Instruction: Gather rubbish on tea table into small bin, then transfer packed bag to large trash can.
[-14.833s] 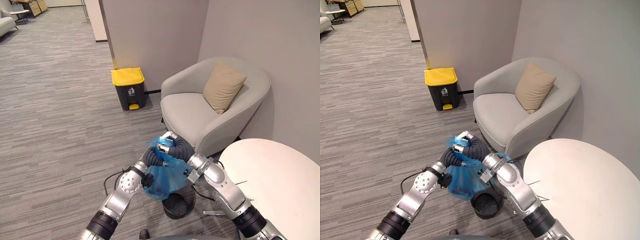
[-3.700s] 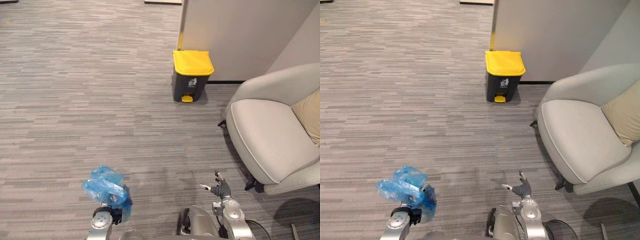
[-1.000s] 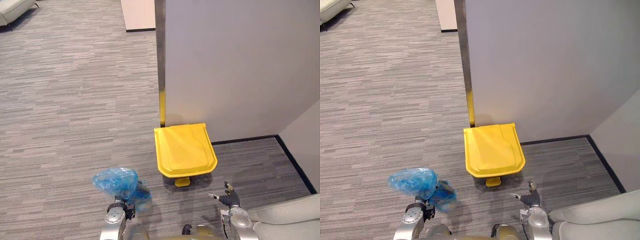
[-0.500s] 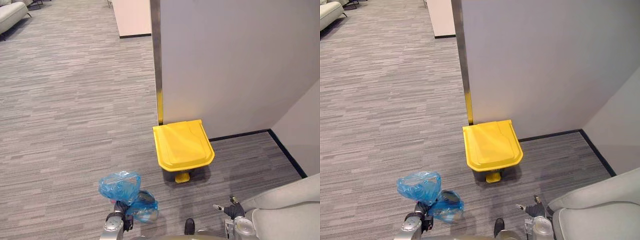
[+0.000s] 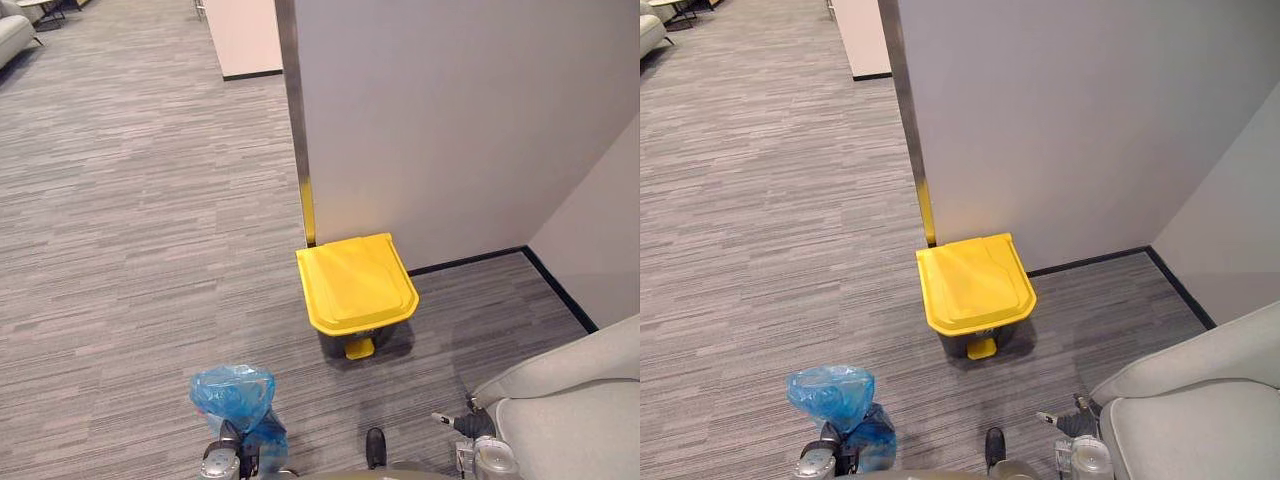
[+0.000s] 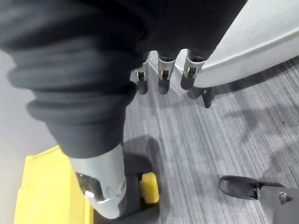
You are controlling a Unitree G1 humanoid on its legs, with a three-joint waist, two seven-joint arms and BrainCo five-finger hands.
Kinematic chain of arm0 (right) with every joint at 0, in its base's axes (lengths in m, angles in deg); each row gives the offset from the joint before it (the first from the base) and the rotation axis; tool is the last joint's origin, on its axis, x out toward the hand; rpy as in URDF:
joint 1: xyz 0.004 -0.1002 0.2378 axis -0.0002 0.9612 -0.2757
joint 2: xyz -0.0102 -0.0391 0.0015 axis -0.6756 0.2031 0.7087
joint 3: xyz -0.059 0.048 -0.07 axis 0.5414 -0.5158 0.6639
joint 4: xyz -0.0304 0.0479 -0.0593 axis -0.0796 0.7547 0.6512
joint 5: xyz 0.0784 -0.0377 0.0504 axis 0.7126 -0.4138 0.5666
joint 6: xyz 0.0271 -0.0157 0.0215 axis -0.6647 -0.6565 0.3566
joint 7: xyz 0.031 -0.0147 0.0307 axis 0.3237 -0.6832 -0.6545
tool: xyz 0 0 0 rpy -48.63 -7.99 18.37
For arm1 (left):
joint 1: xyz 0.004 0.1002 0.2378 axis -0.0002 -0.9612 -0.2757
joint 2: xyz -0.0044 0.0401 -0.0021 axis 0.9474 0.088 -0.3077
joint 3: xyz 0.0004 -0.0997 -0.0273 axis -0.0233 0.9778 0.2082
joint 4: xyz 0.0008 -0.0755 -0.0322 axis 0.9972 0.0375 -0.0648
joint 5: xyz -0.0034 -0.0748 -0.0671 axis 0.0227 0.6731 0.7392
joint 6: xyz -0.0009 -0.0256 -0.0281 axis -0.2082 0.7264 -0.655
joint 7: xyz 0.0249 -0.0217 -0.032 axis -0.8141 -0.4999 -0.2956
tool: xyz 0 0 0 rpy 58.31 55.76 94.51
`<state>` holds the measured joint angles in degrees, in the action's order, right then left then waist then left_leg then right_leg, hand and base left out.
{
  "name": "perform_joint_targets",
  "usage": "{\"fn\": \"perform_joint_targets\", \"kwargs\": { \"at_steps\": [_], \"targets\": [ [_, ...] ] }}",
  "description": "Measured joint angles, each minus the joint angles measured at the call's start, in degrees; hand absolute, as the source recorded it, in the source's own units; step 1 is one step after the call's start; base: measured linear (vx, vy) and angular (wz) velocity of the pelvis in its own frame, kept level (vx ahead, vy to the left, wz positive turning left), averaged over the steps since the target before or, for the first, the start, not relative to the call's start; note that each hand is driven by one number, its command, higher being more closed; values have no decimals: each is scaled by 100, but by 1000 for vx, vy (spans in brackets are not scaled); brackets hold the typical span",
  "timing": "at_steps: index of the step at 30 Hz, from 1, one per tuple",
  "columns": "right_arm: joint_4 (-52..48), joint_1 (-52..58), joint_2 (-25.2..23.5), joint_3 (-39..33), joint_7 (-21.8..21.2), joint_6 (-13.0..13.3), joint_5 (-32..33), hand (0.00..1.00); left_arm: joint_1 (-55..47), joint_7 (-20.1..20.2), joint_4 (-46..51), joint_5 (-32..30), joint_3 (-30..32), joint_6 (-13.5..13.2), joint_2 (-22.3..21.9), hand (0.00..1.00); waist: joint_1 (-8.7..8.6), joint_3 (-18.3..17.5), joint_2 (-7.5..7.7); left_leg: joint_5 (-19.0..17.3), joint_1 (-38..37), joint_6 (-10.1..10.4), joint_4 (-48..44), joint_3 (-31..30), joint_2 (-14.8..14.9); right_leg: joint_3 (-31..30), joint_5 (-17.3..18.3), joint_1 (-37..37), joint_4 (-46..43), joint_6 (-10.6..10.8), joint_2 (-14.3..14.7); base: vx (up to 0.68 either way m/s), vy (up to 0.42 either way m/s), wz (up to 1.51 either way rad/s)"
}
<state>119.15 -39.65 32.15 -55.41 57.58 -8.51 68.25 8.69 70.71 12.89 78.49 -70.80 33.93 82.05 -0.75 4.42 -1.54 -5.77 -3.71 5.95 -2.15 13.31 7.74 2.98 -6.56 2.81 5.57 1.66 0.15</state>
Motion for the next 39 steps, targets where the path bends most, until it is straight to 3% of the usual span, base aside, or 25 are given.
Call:
{"fn": "perform_joint_targets", "kwargs": {
  "at_steps": [7, 10, 12, 14, 16, 17, 18, 20, 22, 23, 24, 25, 28, 30, 32, 35, 37, 39],
  "targets": [
    [12, -300, 96, 37, 3, 0, -2, 0, 120, -4, 6, 2, 51, -2, 175, 100, 24, -2, -2, -113, -56, -87, -69, 144, -30, -298, -59, 135, -167, -44, 64, 125, 43, -17],
    [11, -394, 106, 52, 2, 1, -2, 0, 169, -7, 27, 4, 51, -8, 202, 100, 24, 21, -33, -305, -55, -175, -323, 174, -51, -336, 219, 218, -544, -1, 19, 36, 74, -11],
    [9, -418, 117, 53, 2, 2, 0, 0, 155, -16, 59, 7, 54, -11, 209, 100, 62, 35, -33, -516, 18, -198, -548, 255, -51, -419, 590, 576, -1267, 45, -7, -37, 77, -20],
    [-37, -463, 100, 56, 8, -3, 3, 0, 136, -52, 220, 21, 61, -11, 233, 100, 178, 231, 117, -999, 26, -324, -1011, 340, -75, -446, 1167, 1135, -2704, 208, -185, -86, 53, -28],
    [-133, -447, 80, 42, 25, -14, 5, 0, 111, -100, 288, 28, 59, -10, 234, 100, 138, 426, 134, -1201, -61, -406, -1323, 246, -69, -264, 1175, 1676, -4023, 289, -304, -62, 26, 6],
    [-226, -350, 47, 39, 26, -23, 6, 0, 119, -128, 290, 31, 54, -1, 254, 100, 115, 505, 109, -1321, -99, -411, -1489, 240, -64, -123, 1418, 1979, -4363, 253, -330, 34, 14, 9],
    [-353, -336, 1, 39, 29, -29, 8, 0, 206, -153, 306, 62, 50, 3, 266, 100, 157, 633, 172, -1520, -167, -400, -1743, 238, -11, -43, 1479, 2201, -4161, 235, -332, 68, -14, 3],
    [-539, -355, -62, 49, 45, -24, 29, 0, 335, -156, 307, 68, 42, 8, 415, 100, 164, 745, 256, -1754, -231, -330, -1994, 194, 35, 126, 1311, 2425, -3428, 243, -329, 108, -70, 8],
    [-712, -354, -36, 38, 133, -30, 57, 0, 556, -158, 315, 68, 22, 2, 456, 100, 145, 890, 354, -2119, -302, -193, -2397, 47, 23, 307, 1057, 2363, -2209, 414, -397, 206, -164, 46],
    [-745, -366, 7, 32, 135, -29, 57, 0, 625, -165, 308, 70, 22, 4, 422, 100, 144, 913, 393, -2254, -371, -108, -2551, -21, 40, 297, 748, 2289, -2180, 335, -419, 345, -157, 50],
    [-752, -435, 117, 4, 135, -34, 56, 0, 724, -178, 315, 69, -41, 3, 328, 100, 159, 1032, 150, -2372, -442, -65, -2672, -93, 177, 370, 655, 2279, -2429, 400, -342, 383, -124, 34],
    [-936, -543, 131, -15, 133, -53, 56, 0, 857, -161, 386, 70, -147, -18, 294, 100, 176, 1122, 37, -2322, -411, -124, -2614, -165, 215, 296, 787, 2459, -2812, 481, -310, 367, -111, 31],
    [-1482, -417, 6, -43, 123, -62, 61, 0, 1004, -142, 458, 67, -216, -19, 299, 100, 160, 1135, 62, -2350, -458, -127, -2585, -433, 223, -107, 1487, 2938, -4120, 505, -220, 241, -150, 54],
    [-1663, -156, -60, -272, 121, -55, 122, 0, 1025, -125, 662, 65, -301, -22, 263, 100, 135, 1116, 85, -2669, -581, 86, -2522, -894, 234, -158, 1943, 3126, -5007, 238, -243, 302, -243, 93],
    [-1540, -93, -65, -400, 115, -176, 130, 0, 1017, -118, 684, 64, -302, -19, 157, 100, 140, 1072, -10, -2689, -577, 192, -2529, -1142, 442, 184, 2423, 3176, -5459, 166, -323, 342, -226, 68],
    [-1521, -138, -98, -401, 107, -244, 133, 0, 1034, -120, 702, 65, -346, -15, 42, 100, 92, 982, -51, -2406, -409, 308, -2620, -1176, 812, 557, 2676, 3164, -5573, -41, -266, 319, -233, 42],
    [-1519, -271, -106, -399, 104, -242, 133, 0, 1066, -119, 701, 66, -425, -9, 30, 100, 46, 958, -50, -2218, -425, 373, -2362, -1195, 905, 666, 2690, 3164, -5504, -74, -230, 242, -210, 24],
    [-1512, -447, -116, -387, 103, -218, 234, 0, 1150, -125, 714, 68, -426, -9, 5, 100, -16, 939, -53, -1937, -495, 591, -1826, -1188, 967, 783, 2648, 3176, -5339, -145, -226, 119, -156, 21]
  ]
}}
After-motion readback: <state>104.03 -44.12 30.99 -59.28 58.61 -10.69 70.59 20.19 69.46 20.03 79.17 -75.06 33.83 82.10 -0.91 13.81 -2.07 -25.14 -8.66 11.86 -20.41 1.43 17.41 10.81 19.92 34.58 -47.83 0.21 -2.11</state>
